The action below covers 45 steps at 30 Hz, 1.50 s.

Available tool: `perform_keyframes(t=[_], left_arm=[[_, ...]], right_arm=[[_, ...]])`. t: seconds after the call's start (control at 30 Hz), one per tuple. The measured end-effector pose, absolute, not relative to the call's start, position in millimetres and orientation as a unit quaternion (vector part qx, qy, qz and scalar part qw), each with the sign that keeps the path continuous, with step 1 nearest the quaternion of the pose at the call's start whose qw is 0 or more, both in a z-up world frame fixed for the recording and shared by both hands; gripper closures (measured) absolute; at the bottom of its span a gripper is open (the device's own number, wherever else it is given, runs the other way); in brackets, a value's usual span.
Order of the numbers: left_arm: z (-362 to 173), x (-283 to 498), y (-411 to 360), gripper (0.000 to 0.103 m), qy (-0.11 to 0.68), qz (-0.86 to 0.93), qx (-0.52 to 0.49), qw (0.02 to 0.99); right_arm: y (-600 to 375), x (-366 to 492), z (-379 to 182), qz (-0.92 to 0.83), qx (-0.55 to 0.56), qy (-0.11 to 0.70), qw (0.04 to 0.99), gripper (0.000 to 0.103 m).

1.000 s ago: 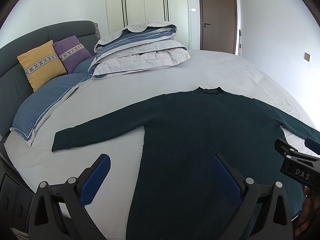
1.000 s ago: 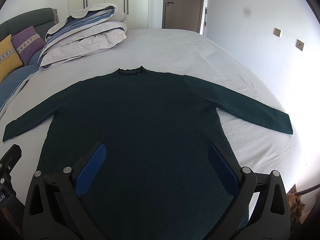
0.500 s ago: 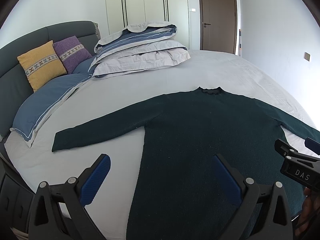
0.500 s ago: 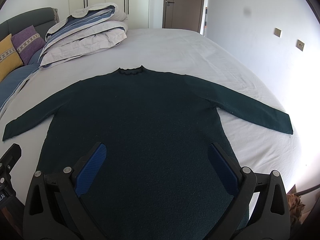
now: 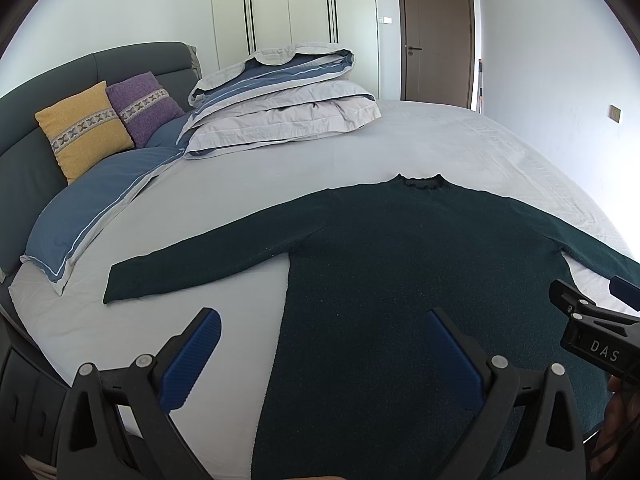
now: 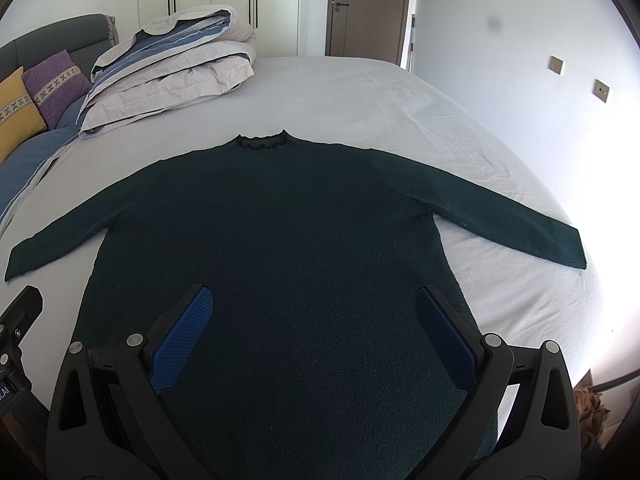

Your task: Fold small clothes

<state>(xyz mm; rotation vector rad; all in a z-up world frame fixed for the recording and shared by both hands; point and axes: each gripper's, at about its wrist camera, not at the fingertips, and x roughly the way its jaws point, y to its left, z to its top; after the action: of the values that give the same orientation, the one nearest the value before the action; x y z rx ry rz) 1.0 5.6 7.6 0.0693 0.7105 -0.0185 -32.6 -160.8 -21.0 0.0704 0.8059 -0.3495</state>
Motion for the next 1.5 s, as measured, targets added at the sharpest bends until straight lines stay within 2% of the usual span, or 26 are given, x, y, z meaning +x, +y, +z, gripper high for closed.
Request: perform_keyframes(t=[0.33,0.4,0.57,0.73,0.9,0.93,1.07,1.1,1.17,1.23,1.3,1.5], left_arm=[[5,8,8,0.0,0.36,-0.038,0.0,0.932],[4,10,8,0.0,0.36,-0.045,-0.009,0.932],[-2,18,-1,0.0,0.354,-0.052,-0.005,0.934],[-21,41,-17,0.0,0.395,-0.092,-0.01,0.914],[-36,60,-35,0.0,0.421,-0.117,-0.029,0.899],[-38,63,-38,0.0,0.421,-0.121,-0.034,0.898],[-43,75,-46,0.0,0.416,-0.127,-0.065,0.898],[-45,79,-47,0.0,0.421,-0.127,-0.073,0.895],[-49,85,-48,0.0,0.436,-0.125,-0.071,0.888],[-51,90,-45,0.0,0.446,-0.127,-0.07,0.883],[-52,92,-38,0.0,0.442,-0.13,-0.079,0.884],[-57,106,-9,0.0,0.448,-0.155,-0.144,0.869]], right_arm=[[-181,-35,-21,-0.156,0.06,0.38,0.91,0.0],[-214,-37,-19,-0.154,0.103,0.371,0.91,0.0],[-366,-71,-28,-0.195,0.267,0.312,0.89,0.002],[-534,-133,-73,-0.284,0.419,0.255,0.824,0.023],[-625,-182,-116,-0.325,0.52,0.205,0.763,0.029],[-632,-183,-119,-0.32,0.523,0.199,0.764,0.032],[-653,-169,-125,-0.294,0.52,0.192,0.779,0.036],[-658,-164,-126,-0.29,0.519,0.193,0.781,0.042],[-668,-153,-131,-0.283,0.521,0.198,0.78,0.054],[-676,-146,-135,-0.289,0.519,0.21,0.777,0.081],[-678,-142,-136,-0.299,0.507,0.219,0.778,0.095],[-628,-76,-73,-0.277,0.39,0.262,0.838,0.096]])
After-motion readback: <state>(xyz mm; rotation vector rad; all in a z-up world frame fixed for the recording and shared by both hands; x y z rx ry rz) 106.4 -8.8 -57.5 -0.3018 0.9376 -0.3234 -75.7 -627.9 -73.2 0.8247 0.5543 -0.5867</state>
